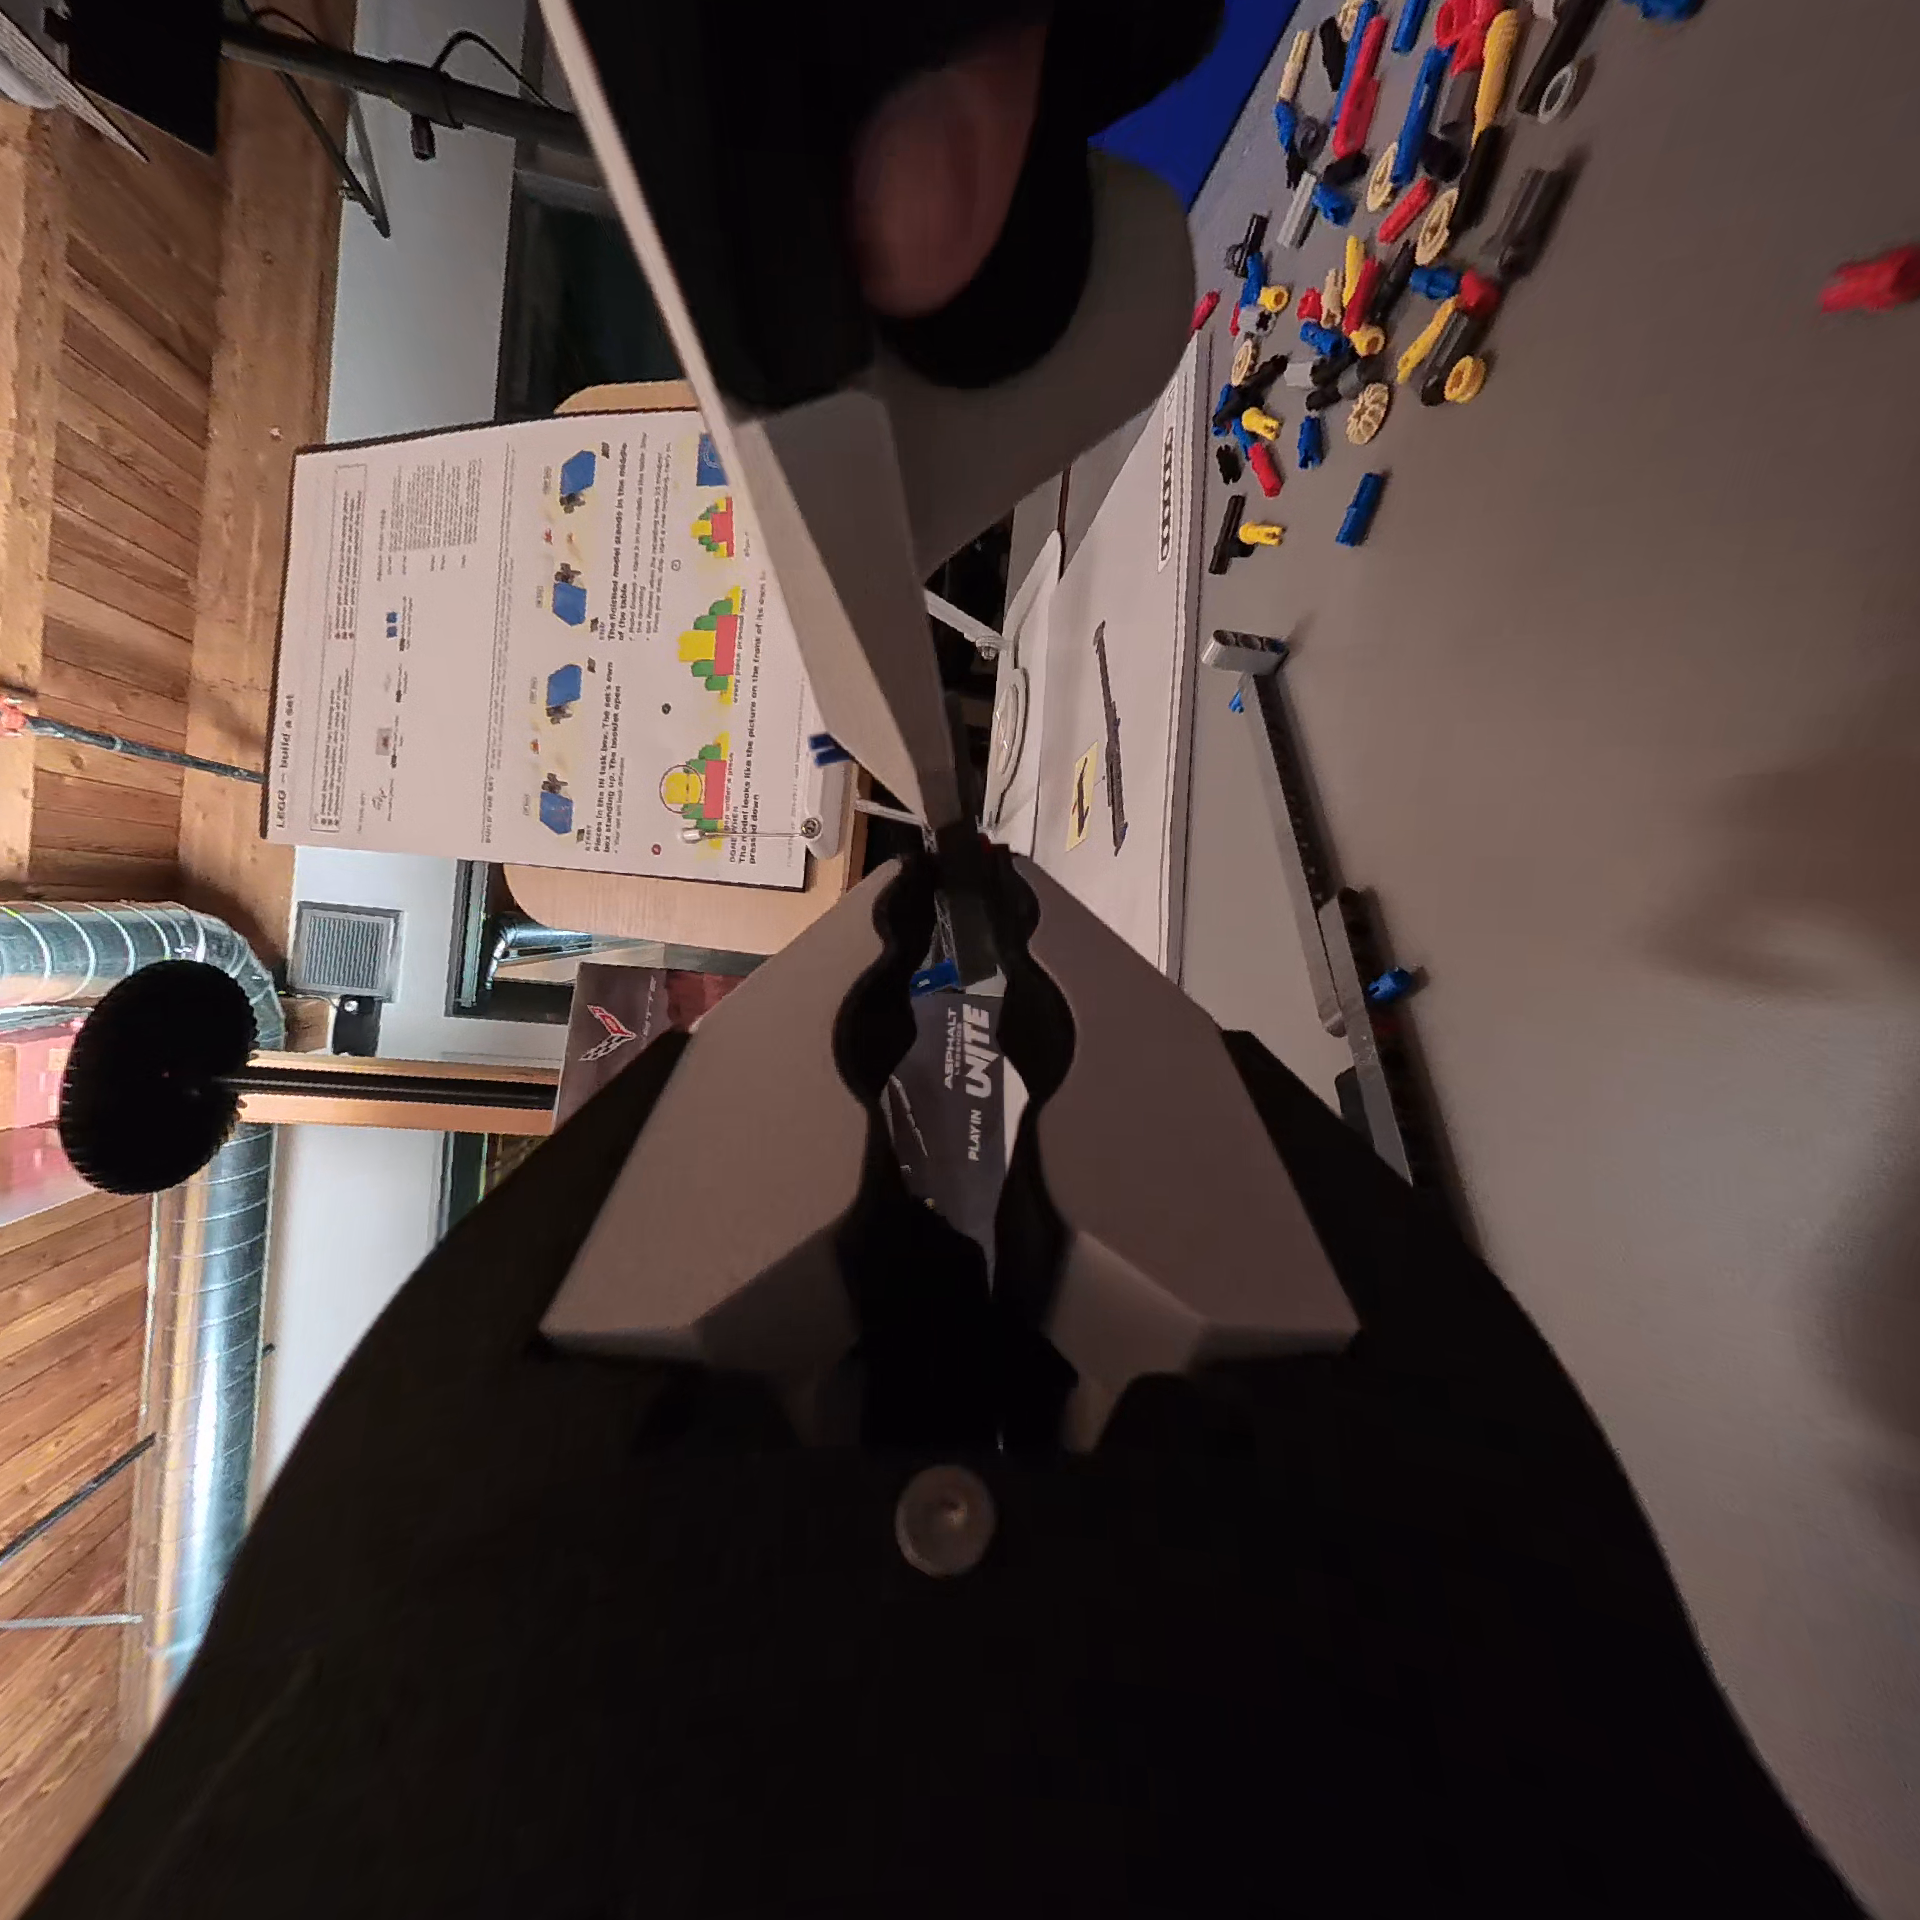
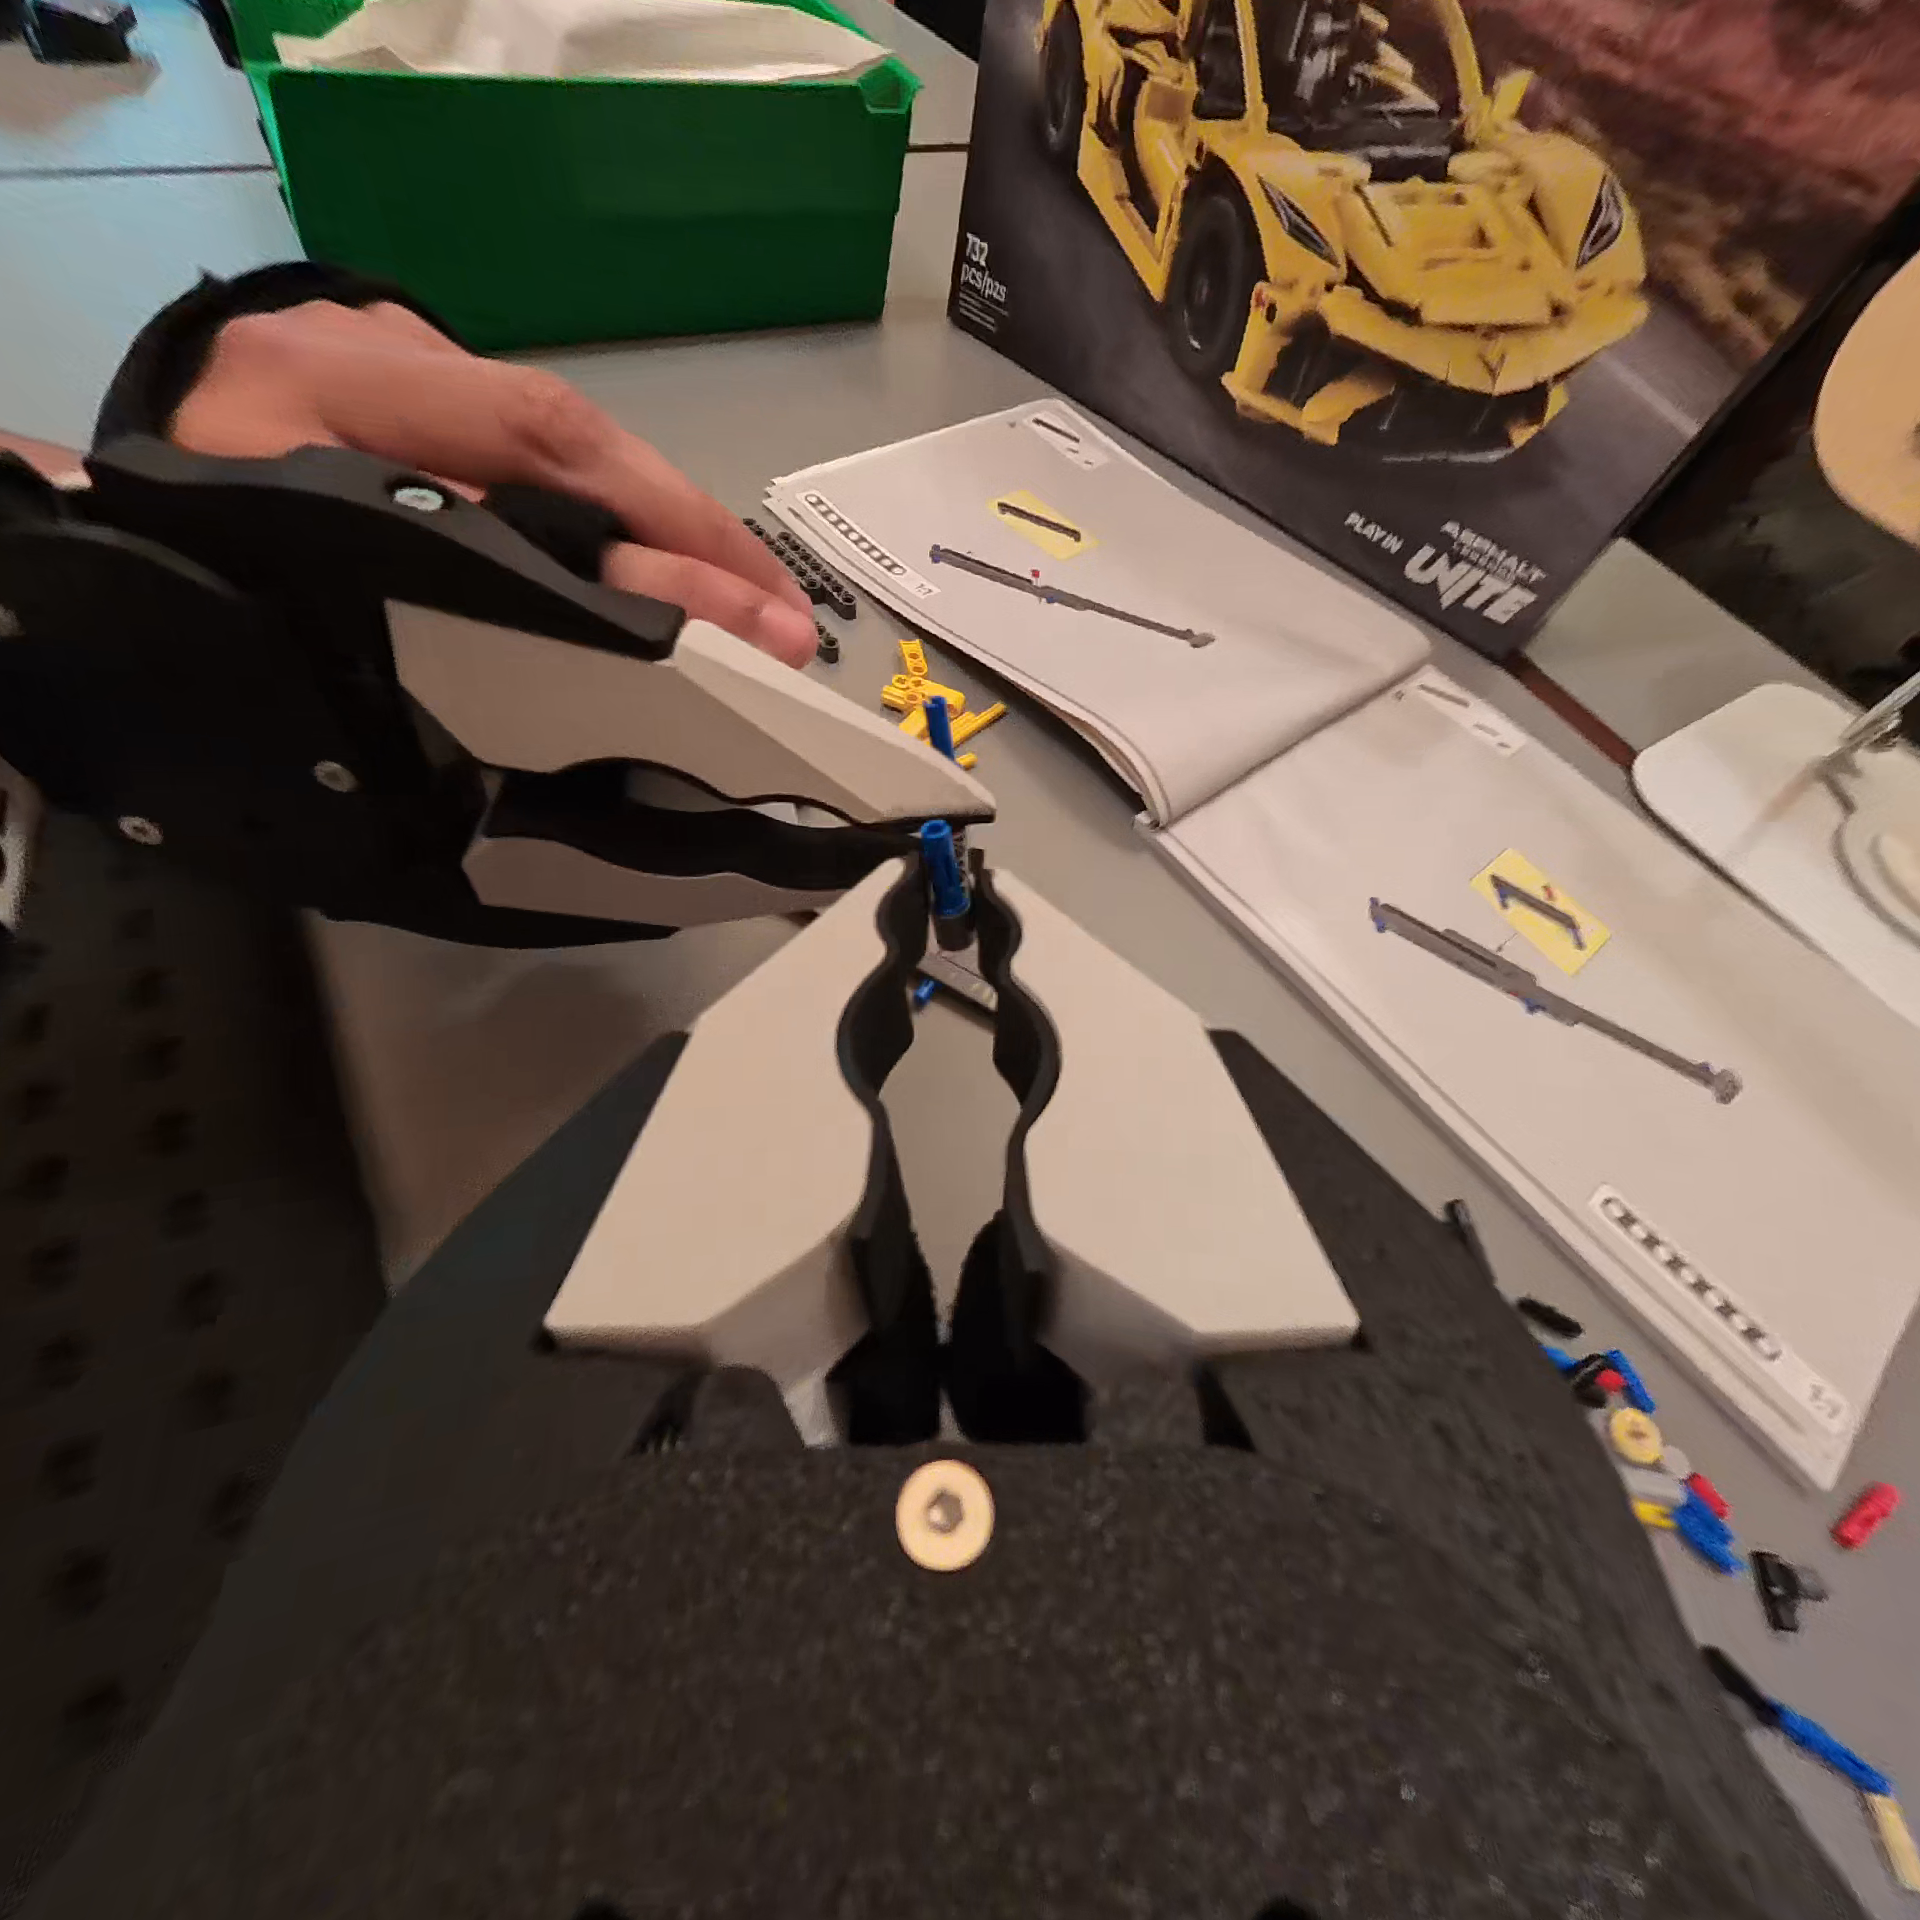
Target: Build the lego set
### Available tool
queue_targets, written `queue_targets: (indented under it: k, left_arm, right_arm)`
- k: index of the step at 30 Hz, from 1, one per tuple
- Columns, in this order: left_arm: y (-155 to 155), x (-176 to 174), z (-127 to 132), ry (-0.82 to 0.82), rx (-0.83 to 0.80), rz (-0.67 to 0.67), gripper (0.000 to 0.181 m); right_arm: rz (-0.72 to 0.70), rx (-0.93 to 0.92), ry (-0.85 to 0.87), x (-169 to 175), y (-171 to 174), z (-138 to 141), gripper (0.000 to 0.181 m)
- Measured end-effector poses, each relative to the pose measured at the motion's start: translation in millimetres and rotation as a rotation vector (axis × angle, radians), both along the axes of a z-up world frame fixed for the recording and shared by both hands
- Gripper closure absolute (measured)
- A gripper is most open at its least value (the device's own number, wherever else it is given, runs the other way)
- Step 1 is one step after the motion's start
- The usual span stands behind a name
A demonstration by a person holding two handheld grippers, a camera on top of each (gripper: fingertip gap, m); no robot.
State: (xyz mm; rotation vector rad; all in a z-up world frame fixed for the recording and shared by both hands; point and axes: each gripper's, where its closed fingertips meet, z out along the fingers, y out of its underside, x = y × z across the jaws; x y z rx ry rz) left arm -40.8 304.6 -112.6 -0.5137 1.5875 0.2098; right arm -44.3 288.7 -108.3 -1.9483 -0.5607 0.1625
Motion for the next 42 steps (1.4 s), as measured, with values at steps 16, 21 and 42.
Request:
queue_targets:
  k: [16,21,42]
  left_arm:
    - [-11,-25,34,-0.048,-1.264,-0.491,0.159]
    - [-26,-30,34,-0.006,-1.213,-0.546,0.172]
    - [32,-13,-2,-0.03,-0.336,-0.264,0.175]
  right_arm:
    - [0.47,0.269,0.229,-13,-14,42,0.175]
    - [0.488,0.232,0.252,-17,-15,30,0.174]
    - [-0.499,-0.079,0.12,148,29,-48,0.156]
